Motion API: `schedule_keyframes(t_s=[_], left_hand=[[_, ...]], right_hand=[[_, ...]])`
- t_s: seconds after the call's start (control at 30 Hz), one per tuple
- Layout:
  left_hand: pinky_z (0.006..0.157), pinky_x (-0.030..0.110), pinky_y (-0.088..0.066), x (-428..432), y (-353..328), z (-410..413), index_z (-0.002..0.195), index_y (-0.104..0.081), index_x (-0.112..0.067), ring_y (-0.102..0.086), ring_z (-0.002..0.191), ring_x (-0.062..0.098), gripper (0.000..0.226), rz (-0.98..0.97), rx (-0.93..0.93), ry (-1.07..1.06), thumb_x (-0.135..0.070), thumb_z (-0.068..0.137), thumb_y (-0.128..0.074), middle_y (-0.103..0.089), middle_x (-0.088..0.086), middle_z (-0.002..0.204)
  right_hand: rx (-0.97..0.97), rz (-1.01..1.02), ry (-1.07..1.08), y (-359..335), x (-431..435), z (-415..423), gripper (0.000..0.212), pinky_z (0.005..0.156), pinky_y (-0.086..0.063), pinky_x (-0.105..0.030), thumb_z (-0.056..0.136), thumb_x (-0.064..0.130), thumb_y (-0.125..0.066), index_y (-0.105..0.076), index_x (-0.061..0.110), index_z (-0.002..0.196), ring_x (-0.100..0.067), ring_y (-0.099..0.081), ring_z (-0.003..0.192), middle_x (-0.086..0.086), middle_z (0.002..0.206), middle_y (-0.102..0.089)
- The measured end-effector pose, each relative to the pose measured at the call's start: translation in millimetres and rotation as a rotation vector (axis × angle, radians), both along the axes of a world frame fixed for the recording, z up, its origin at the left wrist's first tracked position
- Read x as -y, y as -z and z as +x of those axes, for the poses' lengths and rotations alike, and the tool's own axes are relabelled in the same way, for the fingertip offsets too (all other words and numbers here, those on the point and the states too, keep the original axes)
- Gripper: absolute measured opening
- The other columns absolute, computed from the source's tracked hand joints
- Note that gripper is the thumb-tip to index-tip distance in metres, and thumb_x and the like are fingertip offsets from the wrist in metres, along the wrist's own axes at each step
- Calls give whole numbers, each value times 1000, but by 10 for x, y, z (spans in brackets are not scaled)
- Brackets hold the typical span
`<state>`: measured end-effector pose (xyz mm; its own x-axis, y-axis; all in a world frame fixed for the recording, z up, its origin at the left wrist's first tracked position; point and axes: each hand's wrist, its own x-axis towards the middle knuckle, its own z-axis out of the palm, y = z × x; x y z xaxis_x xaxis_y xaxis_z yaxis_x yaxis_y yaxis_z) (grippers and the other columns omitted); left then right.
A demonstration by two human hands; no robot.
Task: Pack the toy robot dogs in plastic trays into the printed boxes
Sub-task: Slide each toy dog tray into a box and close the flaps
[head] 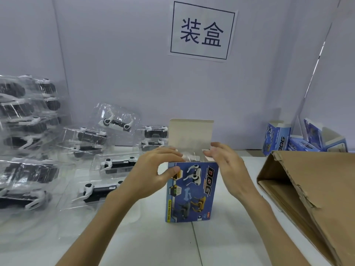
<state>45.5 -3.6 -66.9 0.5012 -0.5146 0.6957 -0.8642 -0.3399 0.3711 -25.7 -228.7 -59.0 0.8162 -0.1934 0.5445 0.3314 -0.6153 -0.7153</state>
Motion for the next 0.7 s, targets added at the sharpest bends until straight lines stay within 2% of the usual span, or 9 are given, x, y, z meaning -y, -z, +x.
schedule_keyframes(t_s=[0.13, 0.2, 0.27, 0.3, 0.37, 0.47, 0.57, 0.63, 0.7], left_hand=[[106, 24, -41, -45, -86, -17, 118, -75, -24, -53, 128, -1, 26, 76, -64, 29, -18, 93, -71, -68, -17, 124], [108, 20, -39, -62, -136, -9, 119, -75, -23, -50, 131, -4, 27, 105, -88, 64, -15, 93, -71, -67, -18, 126], [108, 18, -38, -76, -199, 0, 119, -75, -24, -48, 132, -7, 28, 142, -111, 90, -14, 93, -71, -67, -18, 127], [108, 18, -37, -86, -222, 5, 119, -75, -25, -47, 132, -8, 29, 164, -117, 94, -14, 93, -71, -66, -20, 127], [107, 16, -36, -101, -249, 12, 121, -74, -27, -45, 131, -11, 31, 201, -116, 94, -13, 94, -70, -62, -25, 127], [109, 18, -38, -136, -238, 17, 121, -73, -26, -46, 131, -11, 30, 196, -139, 110, -12, 95, -68, -61, -26, 128], [102, 32, -49, -143, -209, -5, 121, -74, -25, -60, 119, 4, 30, 169, -145, 111, -11, 96, -66, -68, -17, 125], [99, 38, -51, -140, -198, -31, 124, -72, -24, -62, 117, 10, 31, 166, -155, 117, -11, 97, -63, -68, -15, 127], [97, 36, -52, -140, -178, -46, 123, -72, -26, -61, 116, 8, 31, 154, -139, 132, -11, 98, -63, -66, -18, 128]], right_hand=[[17, 104, 9, -73, 74, -4, 7, 74, -44, -8, 94, 19, -66, -70, 25, 94, 0, -59, 94, 10, 104, -62], [11, 300, -77, -67, 102, 12, 35, 73, -49, -14, 89, 5, -70, -56, 28, 112, -7, -60, 103, 8, 116, -61], [31, 376, -161, -77, 121, 18, 67, 78, -50, -15, 87, -2, -70, -40, 34, 134, -1, -56, 114, 16, 131, -52], [44, 374, -221, -68, 131, 29, 74, 81, -50, -15, 88, -6, -67, -35, 36, 140, 1, -55, 117, 19, 134, -51], [82, 383, -340, -70, 136, 26, 68, 85, -54, -20, 89, -12, -60, -47, 35, 137, -5, -60, 115, 13, 128, -62], [106, 367, -388, -36, 125, -29, 60, 81, -59, -30, 92, -17, -47, -73, 36, 103, -15, -64, 109, 4, 110, -72], [31, 376, -435, 17, 140, -67, 72, 77, -59, -30, 97, -20, -28, -79, 28, 78, -22, -62, 117, 3, 105, -74], [-38, 376, -474, 3, 113, -82, 67, 71, -60, -25, 101, -12, -34, -75, 30, 68, -24, -62, 118, 6, 107, -75], [-26, 260, -481, -65, 25, -93, 36, 69, -60, -24, 99, 17, -56, -66, 30, 67, -18, -62, 121, 9, 115, -74]])
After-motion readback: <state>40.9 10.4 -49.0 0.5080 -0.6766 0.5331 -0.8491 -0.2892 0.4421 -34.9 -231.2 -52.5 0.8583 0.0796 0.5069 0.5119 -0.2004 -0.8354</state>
